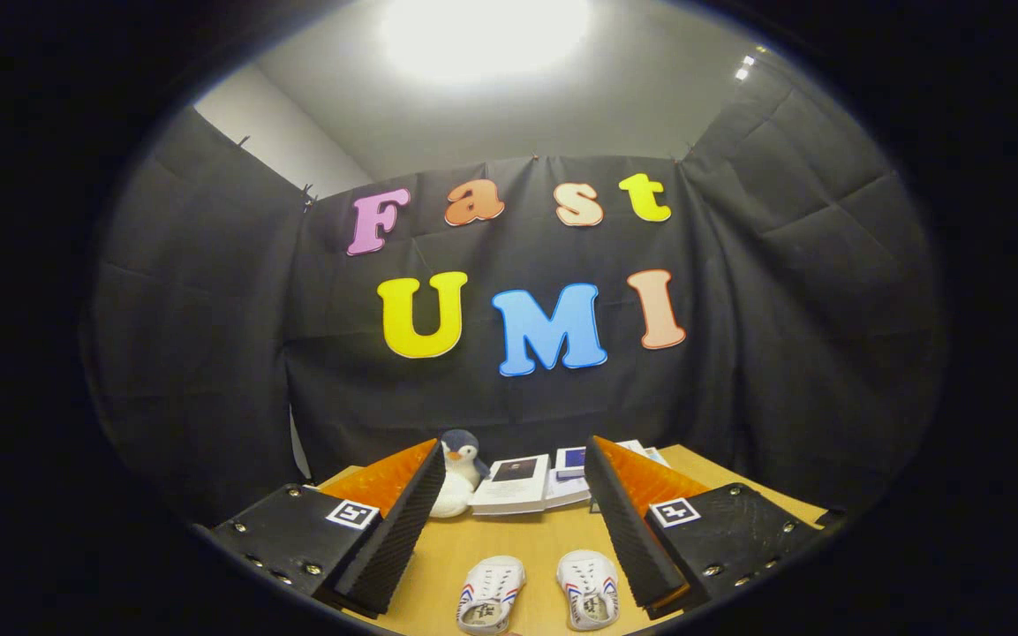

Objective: Open the storage box then place both shoes into the box .Put the left shoe in first, then the right shoe, with the right side of both shoes facing outward in a uniform manner.

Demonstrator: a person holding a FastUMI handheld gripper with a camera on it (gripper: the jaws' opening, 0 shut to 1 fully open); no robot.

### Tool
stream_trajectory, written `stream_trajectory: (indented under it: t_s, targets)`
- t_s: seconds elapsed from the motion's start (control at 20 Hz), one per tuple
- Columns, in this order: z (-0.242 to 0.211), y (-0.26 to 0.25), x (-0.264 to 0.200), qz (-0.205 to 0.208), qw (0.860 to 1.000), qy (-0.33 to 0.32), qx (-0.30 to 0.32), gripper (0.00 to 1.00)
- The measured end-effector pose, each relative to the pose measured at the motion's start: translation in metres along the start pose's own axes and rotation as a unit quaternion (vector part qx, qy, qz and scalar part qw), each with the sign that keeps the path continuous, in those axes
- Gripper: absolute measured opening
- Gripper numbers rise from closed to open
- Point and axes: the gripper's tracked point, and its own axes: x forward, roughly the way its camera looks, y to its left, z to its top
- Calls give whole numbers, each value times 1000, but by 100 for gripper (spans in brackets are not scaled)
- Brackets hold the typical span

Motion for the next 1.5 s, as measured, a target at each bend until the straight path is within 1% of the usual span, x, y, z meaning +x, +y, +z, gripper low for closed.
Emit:
stream_trajectory:
  t_s: [0.25, 0.45, 0.6, 0.75, 0.85, 1.15, 1.35, 1.5]
  targets:
    - [-28, 37, -2, 49, 996, 42, 56, 96]
    - [-57, 55, -1, 68, 988, 85, 110, 97]
    - [-80, 68, -1, 80, 979, 117, 143, 96]
    - [-105, 77, -1, 86, 966, 153, 189, 97]
    - [-121, 83, -1, 88, 955, 176, 221, 97]
    - [-162, 112, -4, 110, 913, 243, 308, 97]
    - [-184, 131, -11, 123, 876, 284, 369, 97]
    - [-204, 143, -13, 125, 850, 317, 403, 97]
